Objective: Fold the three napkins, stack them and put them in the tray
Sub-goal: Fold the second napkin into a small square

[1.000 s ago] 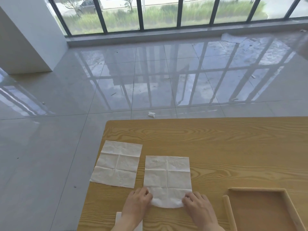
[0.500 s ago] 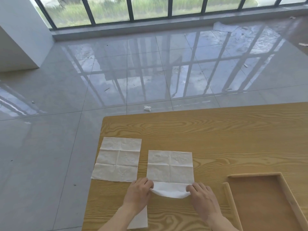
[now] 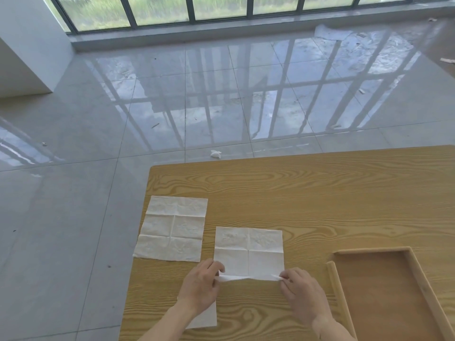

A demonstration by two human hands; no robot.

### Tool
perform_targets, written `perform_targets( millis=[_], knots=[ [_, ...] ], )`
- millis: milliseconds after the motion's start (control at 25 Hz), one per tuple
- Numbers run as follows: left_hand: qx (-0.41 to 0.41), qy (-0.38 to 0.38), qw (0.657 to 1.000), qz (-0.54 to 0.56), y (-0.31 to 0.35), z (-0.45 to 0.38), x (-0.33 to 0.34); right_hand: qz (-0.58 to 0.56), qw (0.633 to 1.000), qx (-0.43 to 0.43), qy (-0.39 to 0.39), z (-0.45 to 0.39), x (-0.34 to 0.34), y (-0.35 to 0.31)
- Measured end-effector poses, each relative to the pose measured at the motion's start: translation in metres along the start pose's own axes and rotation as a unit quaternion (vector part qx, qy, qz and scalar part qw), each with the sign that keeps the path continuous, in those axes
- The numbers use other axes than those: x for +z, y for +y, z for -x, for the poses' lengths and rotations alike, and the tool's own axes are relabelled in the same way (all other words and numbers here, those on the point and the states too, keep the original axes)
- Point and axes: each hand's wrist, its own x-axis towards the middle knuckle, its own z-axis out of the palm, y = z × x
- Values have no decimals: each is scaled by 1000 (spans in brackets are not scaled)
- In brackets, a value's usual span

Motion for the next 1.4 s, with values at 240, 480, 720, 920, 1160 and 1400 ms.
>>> perform_targets(
  millis=[240, 480, 720, 920, 1160, 1400],
  knots=[
    [-129, 27, 985, 110, 3, -20, -3, -53, 996, 75, -1, -17, -1, -4],
    [-156, 22, 983, 96, 3, -33, -2, -24, 996, 86, -1, -36, 2, -7],
    [-163, 20, 986, 29, 2, -36, -3, 117, 989, 94, 6, -42, 5, -6],
    [-167, 41, 985, 32, -1, -37, -4, 108, 984, 127, 57, -47, 4, -4],
    [-41, 35, 996, -70, -3, -51, -4, 141, 988, 17, 63, -52, 6, -4],
    [1, -4, 993, -114, 1, -63, -2, 165, 986, -5, -2, -58, 9, -11]
  ],
)
